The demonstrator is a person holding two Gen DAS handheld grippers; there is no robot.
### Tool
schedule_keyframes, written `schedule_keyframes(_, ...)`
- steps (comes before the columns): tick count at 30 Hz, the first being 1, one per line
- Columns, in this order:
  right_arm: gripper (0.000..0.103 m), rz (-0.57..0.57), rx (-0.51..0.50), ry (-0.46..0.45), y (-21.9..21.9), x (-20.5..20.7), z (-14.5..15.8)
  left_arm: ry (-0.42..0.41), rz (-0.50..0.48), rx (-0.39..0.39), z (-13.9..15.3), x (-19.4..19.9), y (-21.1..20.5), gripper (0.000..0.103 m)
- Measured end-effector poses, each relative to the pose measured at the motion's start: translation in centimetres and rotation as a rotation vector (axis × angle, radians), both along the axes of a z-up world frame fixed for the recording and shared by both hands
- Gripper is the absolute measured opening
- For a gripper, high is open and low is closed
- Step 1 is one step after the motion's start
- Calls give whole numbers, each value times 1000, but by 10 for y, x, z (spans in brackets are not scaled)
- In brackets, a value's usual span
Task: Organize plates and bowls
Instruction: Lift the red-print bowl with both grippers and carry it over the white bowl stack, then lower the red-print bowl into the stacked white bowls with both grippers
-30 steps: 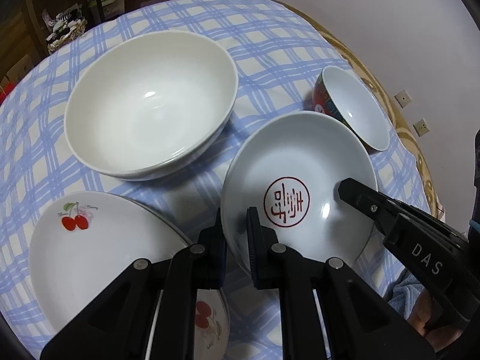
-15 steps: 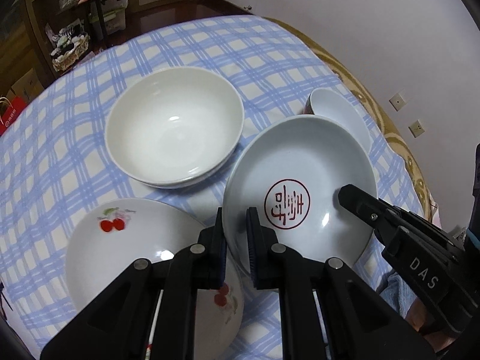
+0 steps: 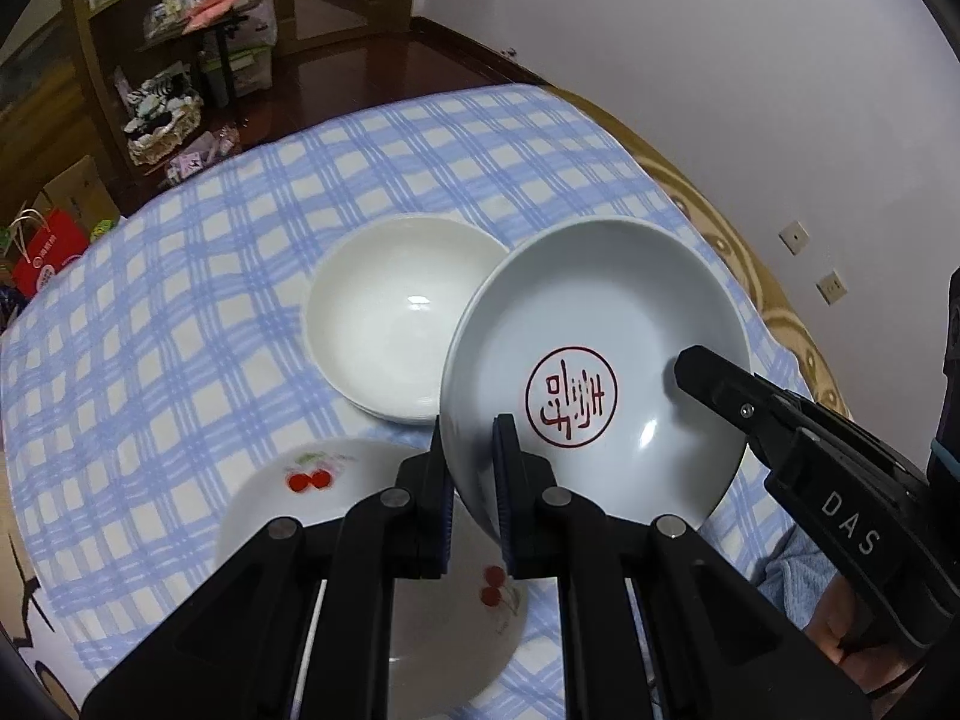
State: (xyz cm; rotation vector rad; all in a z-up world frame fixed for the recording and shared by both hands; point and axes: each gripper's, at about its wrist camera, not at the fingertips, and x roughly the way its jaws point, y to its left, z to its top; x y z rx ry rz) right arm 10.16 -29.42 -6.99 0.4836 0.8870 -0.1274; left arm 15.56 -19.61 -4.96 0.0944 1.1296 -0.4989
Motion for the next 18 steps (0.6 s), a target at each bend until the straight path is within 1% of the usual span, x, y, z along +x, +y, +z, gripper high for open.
schedule_keyframes(4,7,21,-9,-14,9,18,4,-12,29,0,5,14,11,12)
schedule_keyframes(9,7,44,-13,-23,17,39,3,-10,54,2,3,29,19,12)
schedule_keyframes(15,7,64,-7,-26,21,61,-6,-7,74,8,-7,42,25,13)
schedule_keyframes(18,7,69,-4,-23,24,68,-11,11,96,-3,-15,50,29,13)
